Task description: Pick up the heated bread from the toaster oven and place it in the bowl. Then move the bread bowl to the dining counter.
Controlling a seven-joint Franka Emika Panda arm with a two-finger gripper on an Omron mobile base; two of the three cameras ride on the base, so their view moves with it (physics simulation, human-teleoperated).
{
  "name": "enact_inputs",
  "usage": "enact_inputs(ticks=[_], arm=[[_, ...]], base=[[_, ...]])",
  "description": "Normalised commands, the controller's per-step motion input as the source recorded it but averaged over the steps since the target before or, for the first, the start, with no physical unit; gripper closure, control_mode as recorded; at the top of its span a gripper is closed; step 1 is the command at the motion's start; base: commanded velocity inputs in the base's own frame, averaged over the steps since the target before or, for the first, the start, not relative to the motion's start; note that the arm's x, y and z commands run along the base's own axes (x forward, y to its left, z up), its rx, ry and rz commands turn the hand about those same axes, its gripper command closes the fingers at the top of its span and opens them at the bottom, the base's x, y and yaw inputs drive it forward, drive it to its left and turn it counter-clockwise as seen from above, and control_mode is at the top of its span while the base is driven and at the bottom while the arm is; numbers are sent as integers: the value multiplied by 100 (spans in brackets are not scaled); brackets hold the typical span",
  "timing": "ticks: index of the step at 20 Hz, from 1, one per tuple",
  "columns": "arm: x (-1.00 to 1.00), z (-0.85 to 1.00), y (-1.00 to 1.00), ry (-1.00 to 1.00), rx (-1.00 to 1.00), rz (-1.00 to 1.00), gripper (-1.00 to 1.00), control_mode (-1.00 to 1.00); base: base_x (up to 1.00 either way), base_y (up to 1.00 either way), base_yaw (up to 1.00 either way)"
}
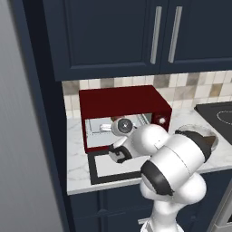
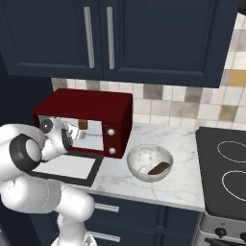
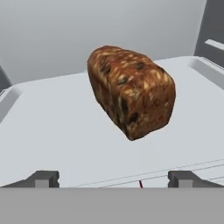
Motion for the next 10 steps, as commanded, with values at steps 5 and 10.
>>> enact_inputs(ticks=[5, 10], arm=[[-20, -4, -1, 20, 0, 0, -100, -100], [-52, -20, -9, 22, 0, 0, -100, -100]], base=[[0, 0, 0], [0, 0, 0]])
